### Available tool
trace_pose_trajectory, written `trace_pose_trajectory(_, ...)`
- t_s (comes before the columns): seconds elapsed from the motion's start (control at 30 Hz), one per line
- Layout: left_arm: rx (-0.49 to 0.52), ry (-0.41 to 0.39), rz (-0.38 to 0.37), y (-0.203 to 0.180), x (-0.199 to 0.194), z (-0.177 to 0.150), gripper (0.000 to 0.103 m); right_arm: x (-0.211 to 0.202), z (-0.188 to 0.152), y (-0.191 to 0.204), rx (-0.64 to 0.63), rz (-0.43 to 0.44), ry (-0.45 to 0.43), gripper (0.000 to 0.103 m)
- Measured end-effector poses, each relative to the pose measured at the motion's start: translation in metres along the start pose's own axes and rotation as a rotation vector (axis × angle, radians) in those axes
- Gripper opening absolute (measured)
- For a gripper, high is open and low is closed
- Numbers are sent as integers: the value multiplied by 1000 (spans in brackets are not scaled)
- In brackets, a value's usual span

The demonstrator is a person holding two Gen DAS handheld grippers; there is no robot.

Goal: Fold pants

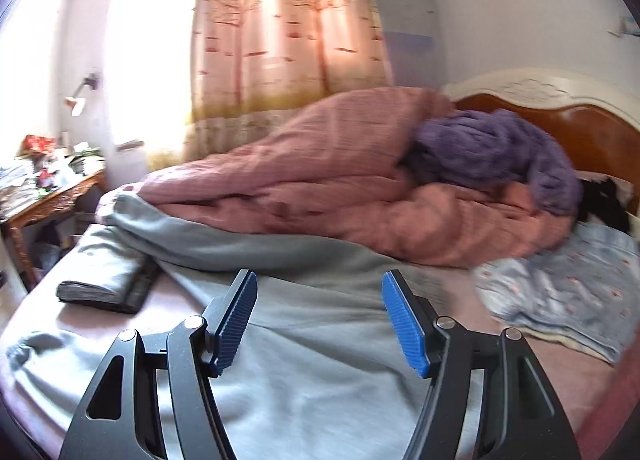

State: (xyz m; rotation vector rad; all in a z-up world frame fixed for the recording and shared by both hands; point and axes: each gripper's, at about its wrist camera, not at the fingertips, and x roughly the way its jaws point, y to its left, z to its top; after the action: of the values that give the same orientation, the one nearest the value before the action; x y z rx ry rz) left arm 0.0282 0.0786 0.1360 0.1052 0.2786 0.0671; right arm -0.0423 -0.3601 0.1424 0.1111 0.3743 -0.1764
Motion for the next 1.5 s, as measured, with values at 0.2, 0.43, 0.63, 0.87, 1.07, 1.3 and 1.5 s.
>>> trace_pose_trajectory(0.2, -79, -63, -23, -9, 81, 44, 98, 45, 33, 66, -10, 146, 35, 67)
trace_pose_trajectory(0.43, -157, -34, 16, 17, 168, 7, 98, 138, 59, 141, -59, 280, 91, 67)
trace_pose_trajectory(0.63, -170, 128, 25, 29, 230, -52, 90, 274, 47, 202, -142, 379, 259, 32)
trace_pose_trajectory(0.87, -182, 156, 66, 30, 242, -61, 88, 359, 45, 279, -164, 431, 277, 31)
trace_pose_trajectory(1.07, -260, 197, 67, 43, 252, -71, 88, 411, 44, 339, -254, 407, 312, 39)
trace_pose_trajectory(1.3, -313, 205, 25, 45, 252, -69, 88, 426, 59, 377, -344, 436, 274, 40)
trace_pose_trajectory(1.5, -343, 169, -21, 51, 236, -61, 88, 405, 54, 380, -324, 463, 258, 7)
